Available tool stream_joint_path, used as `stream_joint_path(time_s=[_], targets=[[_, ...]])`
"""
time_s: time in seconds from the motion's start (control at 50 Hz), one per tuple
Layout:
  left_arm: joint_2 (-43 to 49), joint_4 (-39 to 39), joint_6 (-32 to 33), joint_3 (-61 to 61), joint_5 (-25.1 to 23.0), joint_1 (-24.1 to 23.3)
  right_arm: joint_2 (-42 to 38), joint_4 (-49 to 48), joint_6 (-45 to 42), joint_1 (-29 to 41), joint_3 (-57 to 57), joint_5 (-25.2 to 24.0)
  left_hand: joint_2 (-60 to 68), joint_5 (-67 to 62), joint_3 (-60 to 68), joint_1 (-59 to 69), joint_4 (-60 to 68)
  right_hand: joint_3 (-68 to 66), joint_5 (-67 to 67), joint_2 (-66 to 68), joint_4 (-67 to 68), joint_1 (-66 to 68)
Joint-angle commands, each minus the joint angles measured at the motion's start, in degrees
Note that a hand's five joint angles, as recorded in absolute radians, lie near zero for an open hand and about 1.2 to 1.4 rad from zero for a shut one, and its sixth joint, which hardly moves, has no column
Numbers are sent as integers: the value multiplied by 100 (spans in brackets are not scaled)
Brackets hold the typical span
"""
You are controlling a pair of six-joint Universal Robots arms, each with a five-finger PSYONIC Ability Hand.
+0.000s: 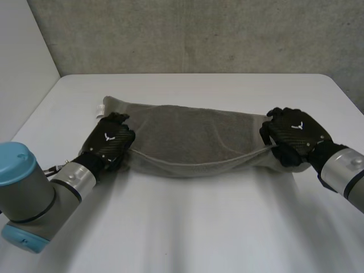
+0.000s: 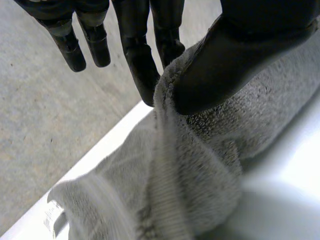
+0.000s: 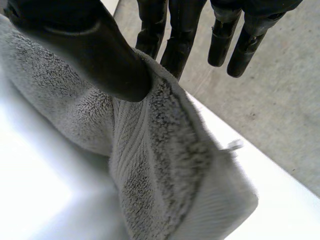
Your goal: Fold the towel.
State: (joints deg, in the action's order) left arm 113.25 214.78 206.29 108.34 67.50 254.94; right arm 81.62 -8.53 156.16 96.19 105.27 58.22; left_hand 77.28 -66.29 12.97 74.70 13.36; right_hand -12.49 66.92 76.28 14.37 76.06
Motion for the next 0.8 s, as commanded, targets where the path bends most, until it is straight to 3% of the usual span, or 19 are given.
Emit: stream_joint_path(time_s=[0.02,0.08,0.12,0.22,0.4,0.68,0.8], targets=[[189,73,464,-120,641,-24,21,-52,72,-91,81,-74,272,-371,-297,530,-336,249,308,372,-437,394],[259,108,474,-155,774,-41,21,-52,108,-127,64,-56,-213,114,-297,45,-336,249,308,372,-437,394],[426,135,482,-199,966,-137,30,-43,108,-144,63,-47,-2291,2191,-297,-2032,-336,249,308,372,-437,394],[462,135,482,-199,1239,-217,108,9,117,-240,37,-56,-2534,2435,-297,-2276,-336,249,308,372,-437,394],[339,100,491,-137,1731,-120,285,36,143,-575,28,-65,-2551,2452,-297,-2293,-336,249,308,372,-437,394],[-461,38,491,276,1661,196,285,53,143,-707,11,-47,-2316,2217,-297,-2058,-336,249,308,372,-437,394],[-628,-391,482,425,1548,214,285,141,143,-724,-7,-56,117,-216,-297,375,-336,249,308,372,-437,394]])
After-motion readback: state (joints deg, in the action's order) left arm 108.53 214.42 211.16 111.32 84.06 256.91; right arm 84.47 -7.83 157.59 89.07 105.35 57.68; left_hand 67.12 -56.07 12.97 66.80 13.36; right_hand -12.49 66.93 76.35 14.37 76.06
